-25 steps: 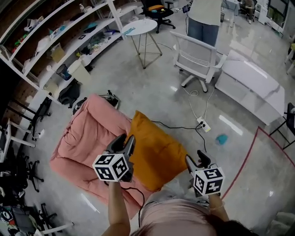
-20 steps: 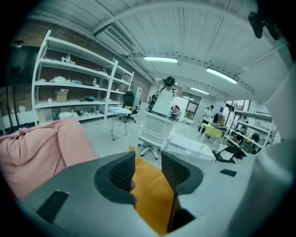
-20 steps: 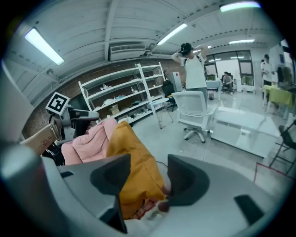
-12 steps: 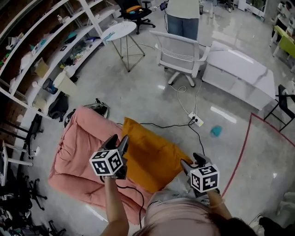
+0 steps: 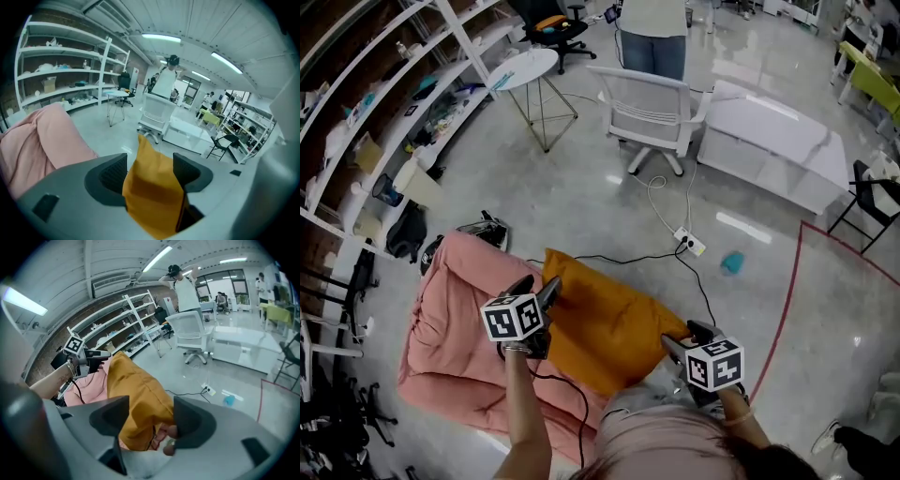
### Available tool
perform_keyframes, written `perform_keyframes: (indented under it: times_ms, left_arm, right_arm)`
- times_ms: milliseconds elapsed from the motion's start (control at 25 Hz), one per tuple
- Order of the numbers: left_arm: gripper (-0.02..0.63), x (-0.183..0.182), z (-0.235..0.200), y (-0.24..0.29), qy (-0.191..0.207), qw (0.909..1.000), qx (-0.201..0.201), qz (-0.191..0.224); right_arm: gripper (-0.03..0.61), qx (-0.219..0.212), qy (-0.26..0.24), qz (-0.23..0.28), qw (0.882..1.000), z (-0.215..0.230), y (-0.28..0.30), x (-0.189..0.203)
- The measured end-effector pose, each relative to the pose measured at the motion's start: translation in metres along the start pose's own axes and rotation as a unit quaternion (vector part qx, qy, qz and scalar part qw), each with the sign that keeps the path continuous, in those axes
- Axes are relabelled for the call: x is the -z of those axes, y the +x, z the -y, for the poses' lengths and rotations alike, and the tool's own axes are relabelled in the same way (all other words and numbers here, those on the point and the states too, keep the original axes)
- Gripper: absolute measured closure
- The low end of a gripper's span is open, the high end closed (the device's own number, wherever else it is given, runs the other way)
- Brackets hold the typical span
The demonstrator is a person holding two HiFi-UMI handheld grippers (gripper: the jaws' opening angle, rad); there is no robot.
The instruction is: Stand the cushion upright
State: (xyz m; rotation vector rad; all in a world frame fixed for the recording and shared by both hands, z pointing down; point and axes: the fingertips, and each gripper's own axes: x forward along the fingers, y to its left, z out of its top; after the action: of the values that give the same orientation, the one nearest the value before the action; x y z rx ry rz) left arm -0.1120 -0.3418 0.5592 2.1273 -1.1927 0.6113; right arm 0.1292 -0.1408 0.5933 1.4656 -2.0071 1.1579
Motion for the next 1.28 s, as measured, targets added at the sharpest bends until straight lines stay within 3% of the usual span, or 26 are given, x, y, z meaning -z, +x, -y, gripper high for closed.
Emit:
perform_keyframes:
  times_ms: [480,840,1040,1280]
  left_arm:
    - [0.314,0.016,0.003,0.044,0.002,0.9962,0.052,-0.070]
    - [0.339,0.028,0.004,0.052,0.010,0.9920,0.070,-0.105]
    - [0.393,0.032,0.011,0.045,0.011,0.9937,0.060,-0.093]
    - [0.434,0.037,0.001,0.025,0.007,0.9979,0.015,-0.062]
  right_arm:
    - [0.281,0.010,0.061,-0.009,0.998,0.005,0.013,0.012]
    - [0.269,-0.027,0.114,-0.027,0.993,-0.002,0.023,0.024]
    - [0.278,-0.072,0.168,-0.060,0.981,-0.010,0.027,0.033]
    - [0.387,-0.110,0.142,-0.084,0.980,-0.024,0.031,0.033]
